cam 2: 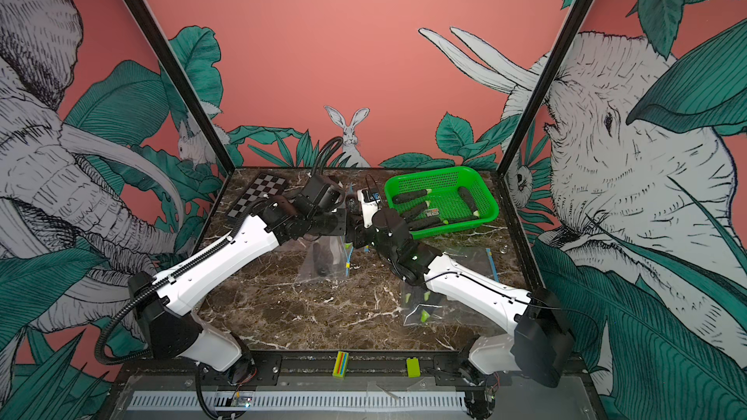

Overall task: Place the eggplant in a zip-top bag and seal the zipper
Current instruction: Place the eggplant in the zipper food storage bag.

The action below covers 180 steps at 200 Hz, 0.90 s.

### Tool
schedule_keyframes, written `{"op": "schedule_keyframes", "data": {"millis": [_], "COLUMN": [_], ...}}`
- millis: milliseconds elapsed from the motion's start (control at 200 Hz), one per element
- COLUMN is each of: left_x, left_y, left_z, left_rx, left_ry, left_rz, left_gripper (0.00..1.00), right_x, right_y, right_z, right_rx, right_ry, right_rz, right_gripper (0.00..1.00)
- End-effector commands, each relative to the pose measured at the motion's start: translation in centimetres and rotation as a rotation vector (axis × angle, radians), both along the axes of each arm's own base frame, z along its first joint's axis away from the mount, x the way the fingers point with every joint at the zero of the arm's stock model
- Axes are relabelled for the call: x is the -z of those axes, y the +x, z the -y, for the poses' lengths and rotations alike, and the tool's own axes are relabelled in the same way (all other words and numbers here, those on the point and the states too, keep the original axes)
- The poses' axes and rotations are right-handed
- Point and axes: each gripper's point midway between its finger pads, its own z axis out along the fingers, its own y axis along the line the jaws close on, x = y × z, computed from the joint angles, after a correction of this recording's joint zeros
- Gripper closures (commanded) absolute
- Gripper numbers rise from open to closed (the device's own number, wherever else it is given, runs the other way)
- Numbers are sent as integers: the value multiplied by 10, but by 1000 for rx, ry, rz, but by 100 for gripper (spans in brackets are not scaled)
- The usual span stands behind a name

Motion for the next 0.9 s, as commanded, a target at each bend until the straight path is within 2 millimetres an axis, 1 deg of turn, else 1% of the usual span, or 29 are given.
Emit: {"op": "schedule_keyframes", "data": {"millis": [0,110,210,255,335,435,510,610,690,745,805,865,895], "left_x": [-22,-23,-23,-24,-25,-25,-26,-25,-25,-25,-26,-26,-26], "left_y": [1,1,1,2,1,1,0,0,-1,-1,0,-1,0], "left_z": [-4,-3,-3,-2,-3,-5,-7,-7,-7,-7,-8,-8,-8], "left_rx": [-10,-8,-6,-6,-6,-9,-12,-12,-10,-8,-9,-7,-9], "left_ry": [-42,-39,-38,-40,-40,-38,-35,-31,-30,-31,-31,-30,-30], "left_rz": [43,44,43,44,46,50,51,52,52,53,55,57,57], "left_gripper": [100,100,100,100,100,100,100,100,100,100,100,100,100], "right_x": [5,12,13,11,5,-3,-13,-28,-35,-35,-32,-27,-22], "right_y": [-8,-9,-9,-11,-10,-10,-10,-11,-6,2,14,30,39], "right_z": [6,8,8,8,12,16,24,39,58,75,98,123,135], "right_rx": [3,3,2,-5,2,-18,-18,1,38,73,136,207,234], "right_ry": [-35,-56,-81,-82,-96,-62,-25,4,20,20,16,20,17], "right_rz": [9,-13,-29,-31,-33,-51,-58,-53,-74,-105,-148,-208,-251], "right_gripper": [81,79,72,67,61,46,43,42,41,39,37,31,29]}}
